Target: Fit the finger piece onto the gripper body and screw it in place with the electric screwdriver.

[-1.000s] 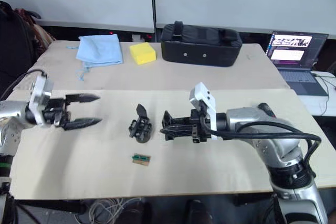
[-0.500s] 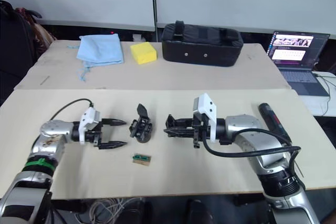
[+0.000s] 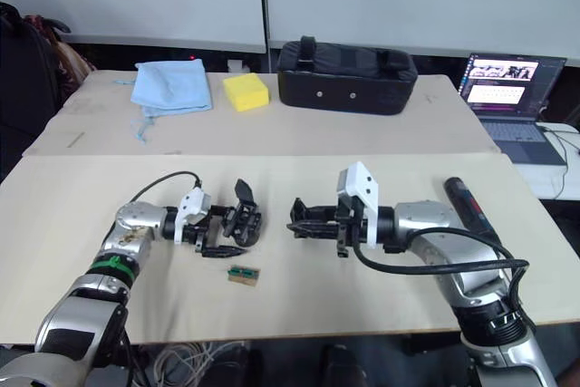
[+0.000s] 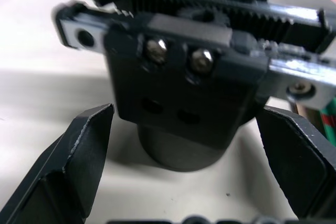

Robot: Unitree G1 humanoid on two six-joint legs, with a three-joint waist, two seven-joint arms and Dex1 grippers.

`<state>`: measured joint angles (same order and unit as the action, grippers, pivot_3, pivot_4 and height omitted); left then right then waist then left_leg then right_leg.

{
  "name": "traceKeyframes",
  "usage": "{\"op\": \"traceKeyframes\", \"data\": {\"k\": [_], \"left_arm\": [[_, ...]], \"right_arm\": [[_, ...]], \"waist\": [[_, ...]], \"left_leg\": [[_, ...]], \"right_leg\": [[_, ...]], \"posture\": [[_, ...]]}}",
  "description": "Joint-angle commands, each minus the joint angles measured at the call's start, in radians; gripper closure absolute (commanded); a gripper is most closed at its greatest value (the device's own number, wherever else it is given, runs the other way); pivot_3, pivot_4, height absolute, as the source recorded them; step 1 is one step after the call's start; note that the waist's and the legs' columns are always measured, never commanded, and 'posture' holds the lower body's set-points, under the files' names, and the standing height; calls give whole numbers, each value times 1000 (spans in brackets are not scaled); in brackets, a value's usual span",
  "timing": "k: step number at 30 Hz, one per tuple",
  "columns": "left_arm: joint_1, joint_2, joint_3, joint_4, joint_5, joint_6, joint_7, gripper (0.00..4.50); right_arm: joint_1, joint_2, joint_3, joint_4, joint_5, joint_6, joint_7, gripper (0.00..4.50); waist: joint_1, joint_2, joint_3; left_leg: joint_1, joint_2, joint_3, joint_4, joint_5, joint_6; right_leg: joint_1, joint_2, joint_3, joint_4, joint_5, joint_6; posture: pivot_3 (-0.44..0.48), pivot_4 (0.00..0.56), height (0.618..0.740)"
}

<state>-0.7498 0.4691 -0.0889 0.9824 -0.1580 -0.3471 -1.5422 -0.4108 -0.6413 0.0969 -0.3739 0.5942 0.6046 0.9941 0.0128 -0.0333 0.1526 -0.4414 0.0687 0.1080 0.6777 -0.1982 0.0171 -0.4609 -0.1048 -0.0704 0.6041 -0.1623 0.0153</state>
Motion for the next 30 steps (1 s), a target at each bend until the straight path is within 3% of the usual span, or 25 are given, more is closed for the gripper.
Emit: {"op": "traceKeyframes", "data": {"k": [1,3,5,7,9,20,30], "left_arm": [[-34,-9,5,13,7,-5,-14,0],[-38,-10,2,18,9,-4,-20,249],[-37,-7,-3,21,18,-13,-23,856],[-34,-6,-5,23,25,-21,-22,1827],[-29,-9,-7,22,31,-40,-21,2182],[-10,-38,7,-36,18,-21,30,2181],[0,-22,-8,-92,30,70,44,2181]], "right_arm": [[1,-9,-40,-51,25,6,-13,4075],[2,-13,-41,-56,27,9,-15,4075],[1,-16,-42,-58,30,11,-17,4075],[-3,-18,-41,-57,27,6,-18,4075],[-16,-7,-33,-53,23,-2,-26,4075],[-161,225,115,76,-127,-114,-127,4075],[-195,314,218,200,-264,-218,-120,4075]], "waist": [[0,0,0],[0,0,0],[0,0,0],[0,0,0],[0,0,0],[1,0,0],[-2,0,0]], "left_leg": [[0,0,0,0,0,0],[0,0,0,0,0,0],[0,0,0,0,0,0],[0,0,0,0,0,0],[0,0,-1,0,0,0],[0,0,-1,2,0,0],[1,0,-1,2,0,0]], "right_leg": [[0,0,0,0,0,0],[0,0,0,0,0,0],[0,0,0,0,0,0],[0,0,0,1,0,0],[0,0,0,2,0,0],[0,0,0,5,-1,1],[0,0,0,6,-1,1]], "posture": [[0,150,740],[0,150,740],[0,150,740],[0,150,740],[0,150,740],[0,150,740],[0,150,740]]}}
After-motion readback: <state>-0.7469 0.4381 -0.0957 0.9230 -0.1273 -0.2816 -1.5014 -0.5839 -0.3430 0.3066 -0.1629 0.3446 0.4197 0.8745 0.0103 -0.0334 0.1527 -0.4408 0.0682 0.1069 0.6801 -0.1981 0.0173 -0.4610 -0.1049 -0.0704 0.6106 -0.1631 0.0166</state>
